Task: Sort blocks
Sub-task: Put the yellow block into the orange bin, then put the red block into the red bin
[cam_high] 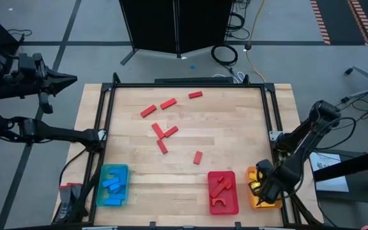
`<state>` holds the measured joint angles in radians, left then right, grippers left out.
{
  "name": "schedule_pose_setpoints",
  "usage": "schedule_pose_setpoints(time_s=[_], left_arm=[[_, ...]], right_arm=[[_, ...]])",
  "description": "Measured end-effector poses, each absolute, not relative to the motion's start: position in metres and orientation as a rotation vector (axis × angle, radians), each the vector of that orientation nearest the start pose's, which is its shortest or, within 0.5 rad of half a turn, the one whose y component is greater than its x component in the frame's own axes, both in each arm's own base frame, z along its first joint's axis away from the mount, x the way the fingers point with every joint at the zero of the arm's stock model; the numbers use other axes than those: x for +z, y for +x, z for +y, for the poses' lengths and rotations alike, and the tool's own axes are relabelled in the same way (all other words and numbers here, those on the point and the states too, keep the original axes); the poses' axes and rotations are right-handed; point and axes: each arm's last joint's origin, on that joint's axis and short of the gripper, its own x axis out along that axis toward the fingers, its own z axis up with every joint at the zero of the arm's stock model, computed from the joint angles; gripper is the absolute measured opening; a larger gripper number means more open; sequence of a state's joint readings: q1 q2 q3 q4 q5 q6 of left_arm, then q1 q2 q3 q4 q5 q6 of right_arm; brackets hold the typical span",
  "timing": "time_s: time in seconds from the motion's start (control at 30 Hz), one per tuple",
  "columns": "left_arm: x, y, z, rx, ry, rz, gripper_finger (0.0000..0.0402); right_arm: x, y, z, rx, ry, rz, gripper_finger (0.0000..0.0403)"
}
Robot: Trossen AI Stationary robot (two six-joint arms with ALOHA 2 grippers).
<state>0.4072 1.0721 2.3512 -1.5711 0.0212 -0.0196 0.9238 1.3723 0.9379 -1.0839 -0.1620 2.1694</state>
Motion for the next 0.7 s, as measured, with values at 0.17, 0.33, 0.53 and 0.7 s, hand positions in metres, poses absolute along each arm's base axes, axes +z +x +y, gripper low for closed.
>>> schedule_pose_setpoints(time_s=[0.17, 0.33, 0.53, 0.7], left_arm=[[0.559, 0.0, -0.001, 0.386, -0.082, 0.283, 0.0016], [0.559, 0.0, -0.001, 0.386, -0.081, 0.283, 0.0016], [0.559, 0.0, -0.001, 0.386, -0.081, 0.284, 0.0016], [0.559, 0.0, -0.001, 0.386, -0.081, 0.284, 0.0016]], right_arm=[[0.214, 0.13, 0.181, -0.948, 1.012, 1.526, 0.018], [0.214, 0.13, 0.181, -0.943, 1.024, 1.544, 0.033], [0.235, 0.151, 0.172, -0.852, 1.151, 1.418, 0.0368], [0.278, 0.182, 0.142, -0.787, 1.124, 1.14, 0.0347]])
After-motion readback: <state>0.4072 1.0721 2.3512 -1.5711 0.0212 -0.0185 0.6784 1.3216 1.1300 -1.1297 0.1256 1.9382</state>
